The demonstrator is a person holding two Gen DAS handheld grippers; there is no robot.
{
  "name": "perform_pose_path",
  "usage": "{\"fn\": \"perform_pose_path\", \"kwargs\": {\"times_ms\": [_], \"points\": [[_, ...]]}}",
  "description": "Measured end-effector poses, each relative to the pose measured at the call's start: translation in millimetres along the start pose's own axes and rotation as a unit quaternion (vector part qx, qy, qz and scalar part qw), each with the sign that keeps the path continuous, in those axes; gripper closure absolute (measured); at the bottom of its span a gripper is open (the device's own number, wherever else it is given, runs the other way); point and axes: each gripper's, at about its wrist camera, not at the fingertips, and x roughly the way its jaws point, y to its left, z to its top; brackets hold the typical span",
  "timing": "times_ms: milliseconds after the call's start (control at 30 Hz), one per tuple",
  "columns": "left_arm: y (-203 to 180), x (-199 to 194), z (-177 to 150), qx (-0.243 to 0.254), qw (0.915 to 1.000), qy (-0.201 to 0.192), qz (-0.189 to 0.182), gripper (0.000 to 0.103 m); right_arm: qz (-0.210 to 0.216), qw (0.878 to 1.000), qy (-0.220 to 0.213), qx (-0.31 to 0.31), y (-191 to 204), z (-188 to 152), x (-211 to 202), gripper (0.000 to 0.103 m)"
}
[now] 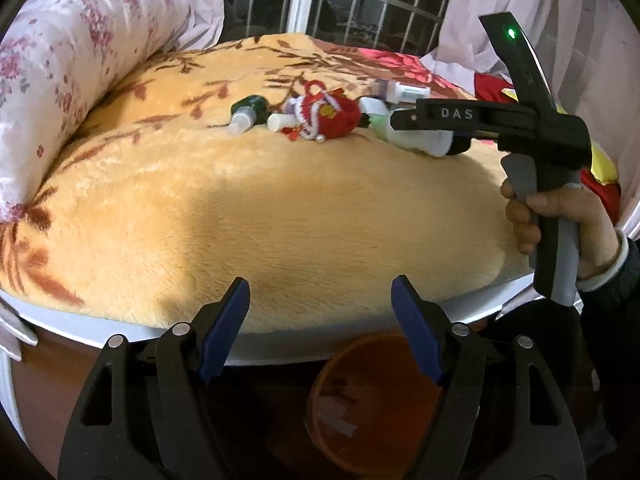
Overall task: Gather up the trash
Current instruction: 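Grasp the white bottle with the right tool, then grasp the red knitted ornament with the left tool while the right tool holds the bottle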
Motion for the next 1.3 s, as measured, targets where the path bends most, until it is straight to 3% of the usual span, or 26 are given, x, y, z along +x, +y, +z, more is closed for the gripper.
{"fn": "perform_pose_path", "kwargs": {"times_ms": [67,167,400,467,733,933,1100,1300], "points": [[4.9,3.3,0.9,-0.007,1.0000,0.003,-0.003,0.031,-0.008,1.000,0.023,-0.005,3.9,0.7,13.6,0.038],[9.9,5.7,0.2,-0.013,0.9999,0.005,-0.006,0.031,-0.007,0.999,0.052,0.009,-0.1,-3.1,33.7,0.047],[9.8,7.6,-0.3,-0.008,0.9999,0.006,-0.006,0.031,-0.001,0.999,0.045,0.025,-5.0,2.6,36.8,0.044],[9.5,7.9,-0.3,-0.010,0.9999,0.007,-0.005,0.031,-0.004,0.999,0.043,0.027,-6.1,3.9,38.2,0.055],[8.4,10.8,5.8,-0.014,0.9999,0.009,0.001,0.031,0.018,0.999,-0.004,0.049,-12.6,-8.7,12.9,0.055],[-2.7,8.0,38.6,0.002,0.9997,-0.026,0.004,0.031,0.011,0.997,-0.055,0.056,-22.1,-36.9,-36.5,0.055],[-32.3,19.6,86.3,0.070,0.9925,-0.091,0.042,0.027,0.011,0.994,-0.069,0.085,-42.5,-65.3,-67.3,0.055],[-46.4,83.0,124.6,0.127,0.9859,-0.059,0.092,0.027,0.000,0.992,-0.069,0.109,-61.8,-88.0,-82.5,0.055]]}}
